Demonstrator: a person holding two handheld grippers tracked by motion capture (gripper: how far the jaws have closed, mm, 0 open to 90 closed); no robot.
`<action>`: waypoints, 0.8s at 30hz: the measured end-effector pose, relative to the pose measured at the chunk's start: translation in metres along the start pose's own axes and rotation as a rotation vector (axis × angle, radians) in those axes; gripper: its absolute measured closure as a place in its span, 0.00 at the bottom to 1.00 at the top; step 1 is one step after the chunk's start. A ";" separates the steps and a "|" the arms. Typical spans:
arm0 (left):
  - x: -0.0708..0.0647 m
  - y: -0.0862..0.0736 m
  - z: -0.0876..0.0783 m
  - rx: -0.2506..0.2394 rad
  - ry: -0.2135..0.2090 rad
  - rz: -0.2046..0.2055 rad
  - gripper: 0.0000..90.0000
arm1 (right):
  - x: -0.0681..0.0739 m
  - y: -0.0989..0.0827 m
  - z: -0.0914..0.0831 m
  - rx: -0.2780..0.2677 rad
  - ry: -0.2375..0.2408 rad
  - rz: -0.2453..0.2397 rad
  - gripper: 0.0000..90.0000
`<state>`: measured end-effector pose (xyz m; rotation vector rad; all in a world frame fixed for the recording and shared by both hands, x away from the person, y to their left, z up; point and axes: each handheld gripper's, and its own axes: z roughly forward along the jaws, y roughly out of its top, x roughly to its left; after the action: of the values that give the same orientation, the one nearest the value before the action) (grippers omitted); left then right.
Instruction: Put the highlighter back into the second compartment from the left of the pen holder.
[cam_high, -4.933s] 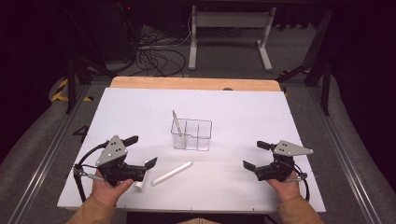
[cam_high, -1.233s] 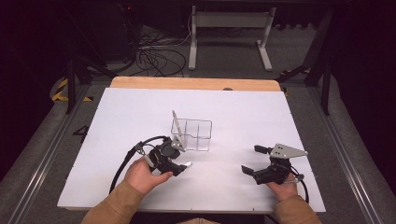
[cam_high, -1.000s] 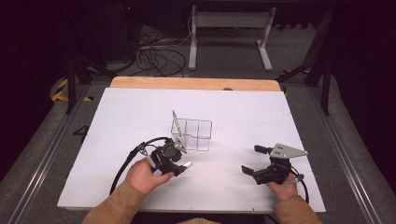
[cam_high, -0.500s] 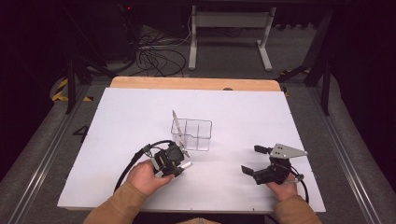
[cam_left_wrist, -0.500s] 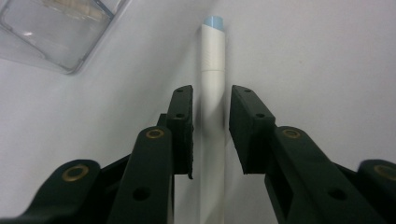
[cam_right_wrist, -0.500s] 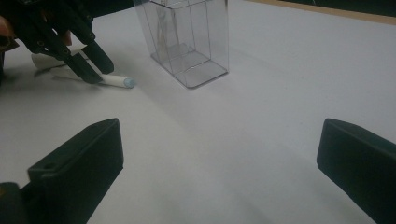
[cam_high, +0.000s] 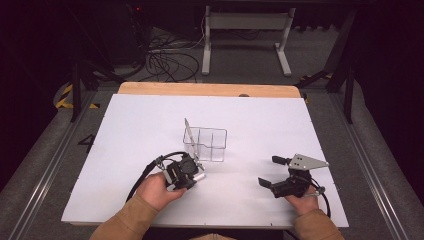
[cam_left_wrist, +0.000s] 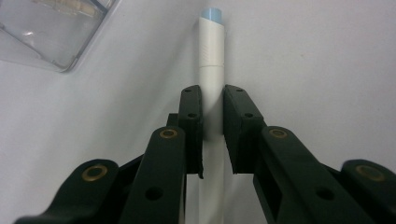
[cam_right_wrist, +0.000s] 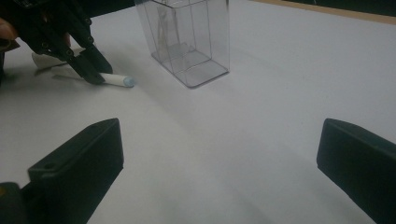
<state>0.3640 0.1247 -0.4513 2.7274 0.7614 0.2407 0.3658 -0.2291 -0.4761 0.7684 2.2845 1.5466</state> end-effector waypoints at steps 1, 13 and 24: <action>0.000 0.000 -0.001 -0.005 -0.001 -0.001 0.87 | 0.000 0.000 0.000 0.000 0.000 0.000 0.01; -0.001 -0.001 -0.019 -0.097 0.005 -0.002 0.87 | 0.000 0.000 0.000 0.000 0.001 -0.002 0.01; -0.001 -0.002 -0.029 -0.149 0.008 -0.007 0.87 | 0.000 0.000 0.000 0.000 0.002 -0.002 0.01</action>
<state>0.3554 0.1328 -0.4252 2.5852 0.7248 0.2949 0.3661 -0.2290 -0.4762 0.7651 2.2862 1.5474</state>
